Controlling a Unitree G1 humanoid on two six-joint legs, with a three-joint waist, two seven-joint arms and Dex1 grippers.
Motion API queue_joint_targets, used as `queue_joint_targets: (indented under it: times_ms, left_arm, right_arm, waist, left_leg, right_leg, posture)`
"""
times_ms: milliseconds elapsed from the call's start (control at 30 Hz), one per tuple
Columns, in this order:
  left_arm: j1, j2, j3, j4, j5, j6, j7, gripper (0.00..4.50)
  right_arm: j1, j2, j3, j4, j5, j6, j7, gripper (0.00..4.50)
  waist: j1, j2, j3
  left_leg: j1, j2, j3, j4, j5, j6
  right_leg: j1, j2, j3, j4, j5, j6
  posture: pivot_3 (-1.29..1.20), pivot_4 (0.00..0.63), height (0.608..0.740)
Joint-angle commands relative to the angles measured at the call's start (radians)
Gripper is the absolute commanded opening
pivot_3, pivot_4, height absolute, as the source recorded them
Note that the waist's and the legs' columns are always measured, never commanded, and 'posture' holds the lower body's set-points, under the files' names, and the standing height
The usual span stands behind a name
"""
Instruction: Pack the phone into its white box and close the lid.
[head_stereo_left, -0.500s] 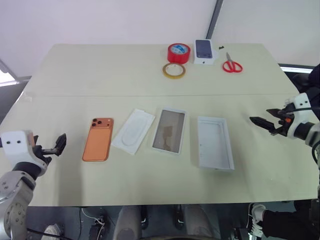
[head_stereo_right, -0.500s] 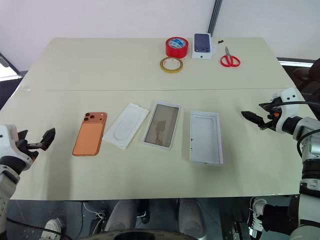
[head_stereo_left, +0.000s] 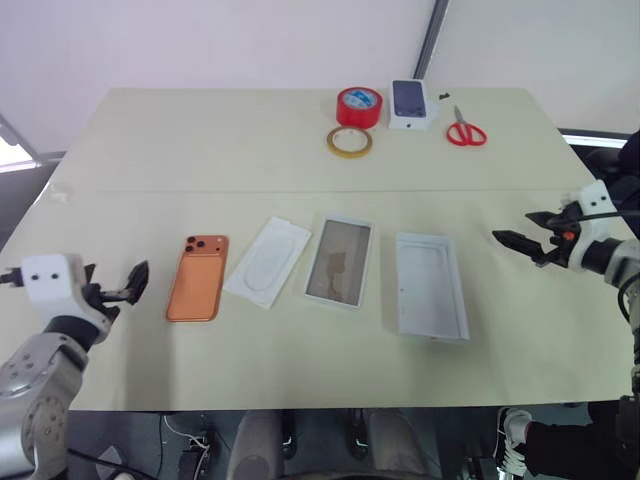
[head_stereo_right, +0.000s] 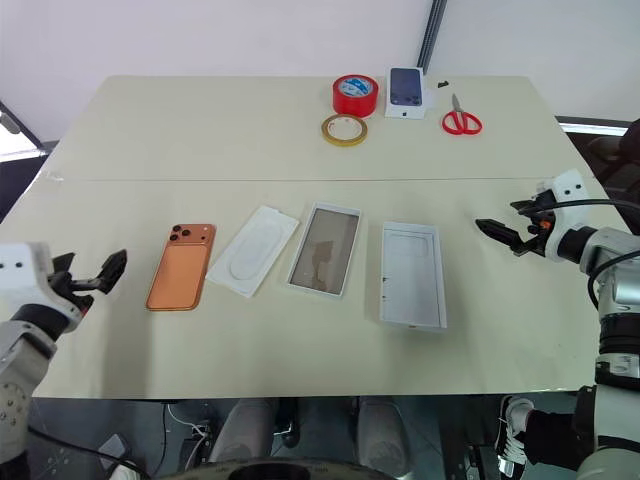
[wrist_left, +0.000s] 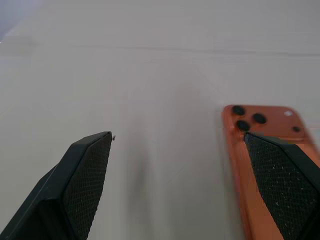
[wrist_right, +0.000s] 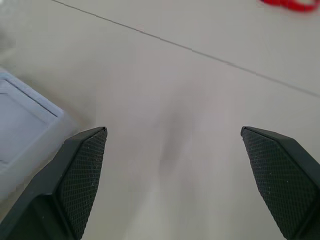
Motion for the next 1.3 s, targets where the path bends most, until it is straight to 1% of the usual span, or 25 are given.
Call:
queue_joint_targets:
  times_ms: [33,133,233,300,400,500,600,700,800,833,900,1033,1167,1200,1233,1300]
  left_arm:
    - [-0.031,0.008,-0.065,-0.062,-0.043,0.027,-0.018,4.43]
    - [-0.075,0.004,-0.138,-0.082,-0.090,0.081,-0.021,4.43]
    - [-0.117,-0.005,-0.181,-0.091,-0.131,0.135,-0.004,4.43]
    - [-0.166,-0.016,-0.223,-0.087,-0.140,0.192,0.033,4.43]
    - [-0.213,0.006,-0.234,-0.053,-0.136,0.282,0.072,4.43]
    - [-0.320,0.001,-0.243,0.024,-0.139,0.390,0.119,4.43]
    - [-0.407,0.003,-0.235,0.090,-0.163,0.464,0.111,4.43]
    - [-0.502,-0.007,-0.246,0.185,-0.183,0.565,0.095,4.43]
    - [-0.556,-0.003,-0.265,0.247,-0.191,0.624,0.063,4.43]
    - [-0.578,0.003,-0.296,0.275,-0.182,0.646,0.050,4.43]
    - [-0.613,0.012,-0.354,0.325,-0.162,0.662,0.024,4.43]
    - [-0.649,0.015,-0.410,0.389,-0.133,0.652,-0.015,4.43]
    - [-0.654,0.004,-0.425,0.414,-0.126,0.655,-0.048,4.43]
    - [-0.654,0.002,-0.427,0.416,-0.121,0.654,-0.051,3.92]
    - [-0.654,-0.002,-0.423,0.419,-0.116,0.654,-0.052,3.59]
    - [-0.654,-0.006,-0.417,0.422,-0.110,0.653,-0.055,2.58]
  right_arm:
    - [0.011,0.013,0.007,-0.185,0.042,0.051,-0.001,4.48]
    - [0.039,0.041,0.048,-0.357,0.067,0.106,-0.006,4.48]
    - [0.069,0.068,0.096,-0.517,0.085,0.163,-0.018,4.48]
    - [0.082,0.093,0.145,-0.613,0.093,0.196,-0.029,4.48]
    - [0.099,0.129,0.216,-0.739,0.091,0.248,-0.070,4.48]
    - [0.128,0.156,0.270,-0.845,0.101,0.283,-0.093,4.48]
    - [0.146,0.179,0.294,-0.895,0.106,0.310,-0.122,4.48]
    - [0.162,0.182,0.322,-0.917,0.088,0.294,-0.129,4.48]
    - [0.166,0.192,0.338,-0.937,0.085,0.295,-0.147,4.48]
    - [0.166,0.194,0.338,-0.939,0.086,0.295,-0.151,4.48]
    - [0.168,0.197,0.336,-0.947,0.092,0.294,-0.156,4.48]
    - [0.174,0.200,0.347,-0.973,0.096,0.298,-0.162,4.48]
    - [0.179,0.165,0.378,-1.005,0.077,0.298,-0.139,4.48]
    - [0.178,0.155,0.389,-1.009,0.070,0.298,-0.133,4.50]
    - [0.176,0.144,0.401,-1.014,0.067,0.303,-0.126,4.50]
    - [0.165,0.121,0.432,-1.023,0.058,0.329,-0.118,4.50]
  waist:
    - [0.000,0.000,0.000]
    - [0.000,0.000,0.000]
    - [0.001,0.000,0.000]
    - [0.002,0.000,0.000]
    - [0.002,-0.001,0.000]
    - [0.005,-0.001,0.000]
    - [0.006,-0.001,0.000]
    - [0.006,-0.002,0.000]
    - [0.004,-0.002,0.000]
    - [0.003,-0.002,0.000]
    - [0.003,-0.002,0.000]
    - [0.003,-0.002,0.000]
    - [0.006,-0.002,0.000]
    - [0.008,-0.002,0.000]
    - [0.008,-0.002,0.000]
    - [0.011,-0.002,0.000]
  left_leg:
    - [0.000,0.000,0.000,0.000,0.000,0.000]
    - [0.001,0.001,0.000,0.000,0.001,0.002]
    - [0.001,0.001,-0.001,0.002,0.001,0.002]
    - [0.001,0.001,-0.001,0.003,0.002,0.002]
    - [0.002,0.000,-0.003,0.004,0.002,0.001]
    - [0.001,0.000,-0.003,0.004,0.002,0.002]
    - [0.001,0.000,-0.004,0.004,0.002,0.002]
    - [0.001,-0.001,-0.003,0.006,0.002,0.002]
    - [0.001,-0.001,-0.004,0.006,0.002,0.002]
    - [0.001,-0.001,-0.004,0.006,0.002,0.002]
    - [0.001,-0.001,-0.004,0.006,0.002,0.002]
    - [0.001,-0.001,-0.004,0.006,0.002,0.002]
    - [0.001,-0.001,-0.004,0.006,0.002,0.002]
    - [0.001,-0.001,-0.004,0.006,0.002,0.002]
    - [0.001,-0.001,-0.004,0.006,0.002,0.002]
    - [0.001,-0.001,-0.004,0.006,0.002,0.002]
  right_leg:
    - [0.000,0.000,0.000,0.000,0.000,0.000]
    - [0.000,0.001,0.000,0.002,0.000,0.000]
    - [-0.001,0.001,0.000,0.006,-0.001,0.001]
    - [-0.001,0.001,0.000,0.009,-0.001,0.001]
    - [-0.001,0.001,0.000,0.010,-0.001,0.001]
    - [-0.001,0.002,0.000,0.010,-0.001,0.001]
    - [-0.001,0.001,-0.001,0.010,-0.001,0.002]
    - [-0.001,0.001,-0.001,0.010,-0.001,0.002]
    - [0.000,0.001,-0.001,0.010,-0.001,0.002]
    - [0.000,0.001,-0.001,0.010,-0.001,0.002]
    - [0.000,0.001,-0.001,0.010,-0.001,0.002]
    - [0.000,0.001,-0.001,0.011,-0.001,0.002]
    - [0.000,0.001,-0.001,0.011,-0.001,0.002]
    - [0.000,0.001,-0.001,0.011,-0.001,0.002]
    - [0.000,0.000,-0.001,0.011,-0.001,0.002]
    - [0.000,0.000,-0.001,0.010,-0.001,0.002]
  posture:
    - [0.00,0.150,0.740]
    - [0.00,0.150,0.740]
    - [0.00,0.150,0.740]
    - [0.00,0.150,0.740]
    - [0.00,0.150,0.740]
    - [0.00,0.150,0.740]
    - [0.00,0.150,0.740]
    - [0.00,0.150,0.740]
    - [0.00,0.150,0.740]
    - [0.00,0.150,0.740]
    - [0.00,0.150,0.740]
    - [0.00,0.150,0.740]
    - [0.00,0.150,0.740]
    - [0.00,0.150,0.740]
    - [0.00,0.150,0.740]
    - [0.00,0.150,0.740]
